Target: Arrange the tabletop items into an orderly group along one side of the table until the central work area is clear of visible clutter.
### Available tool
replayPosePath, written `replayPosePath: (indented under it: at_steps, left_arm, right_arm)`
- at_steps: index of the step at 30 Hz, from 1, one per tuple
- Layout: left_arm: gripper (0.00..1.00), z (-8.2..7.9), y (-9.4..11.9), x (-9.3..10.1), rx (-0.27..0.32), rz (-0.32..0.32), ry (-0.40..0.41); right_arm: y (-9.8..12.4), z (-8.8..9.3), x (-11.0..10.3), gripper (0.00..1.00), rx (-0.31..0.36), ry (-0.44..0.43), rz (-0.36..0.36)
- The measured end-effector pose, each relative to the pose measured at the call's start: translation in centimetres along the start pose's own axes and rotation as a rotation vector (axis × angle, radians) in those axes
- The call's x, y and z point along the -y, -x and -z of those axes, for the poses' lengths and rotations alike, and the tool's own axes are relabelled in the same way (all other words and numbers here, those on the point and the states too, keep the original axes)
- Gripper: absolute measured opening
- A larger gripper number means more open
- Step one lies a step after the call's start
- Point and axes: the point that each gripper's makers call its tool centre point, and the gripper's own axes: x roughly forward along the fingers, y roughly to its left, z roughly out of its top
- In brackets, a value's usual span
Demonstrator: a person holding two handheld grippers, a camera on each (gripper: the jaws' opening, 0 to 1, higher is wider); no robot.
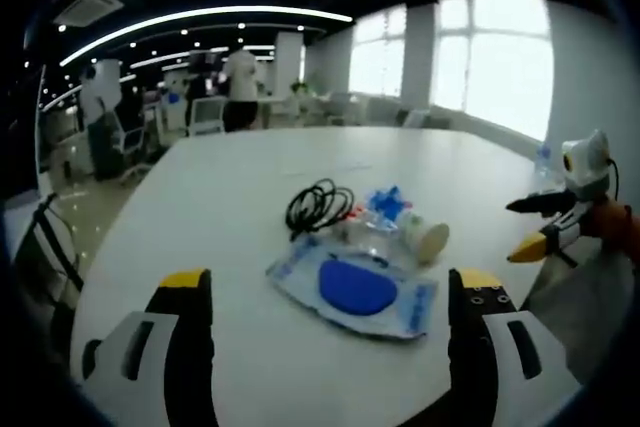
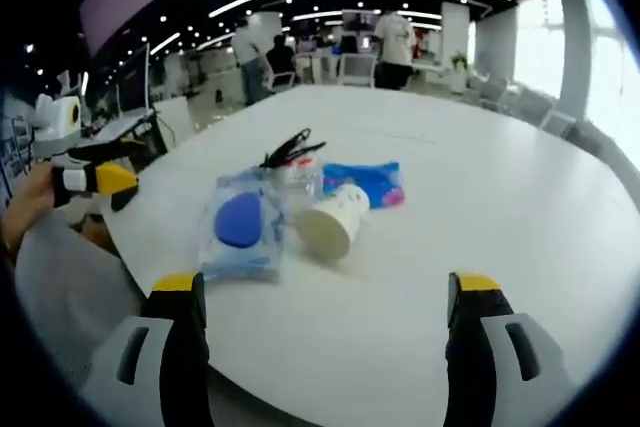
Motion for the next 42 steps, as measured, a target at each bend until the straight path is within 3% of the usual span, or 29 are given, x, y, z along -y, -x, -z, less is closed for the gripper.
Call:
replayPosePath:
  at_steps: [16, 19, 42]
  left_arm:
    - [0.95, 0.23, 0.0, -0.06, -0.012, -0.003, -0.006]
    - [0.95, 0.34, -0.04, -0.03, -0.018, -0.003, -0.009]
    - [0.94, 0.16, 0.28, -0.51, -0.009, -0.019, 0.001]
  right_arm:
    - [-0.02, 0.09, -0.04, 0.99, -0.003, -0.014, -0.008]
    - [0.09, -0.39, 0.0, 0.99, 0.021, -0.006, -0.002]
    - [0.05, 0.08, 0.02, 0.98, 0.001, -0.029, -0.009]
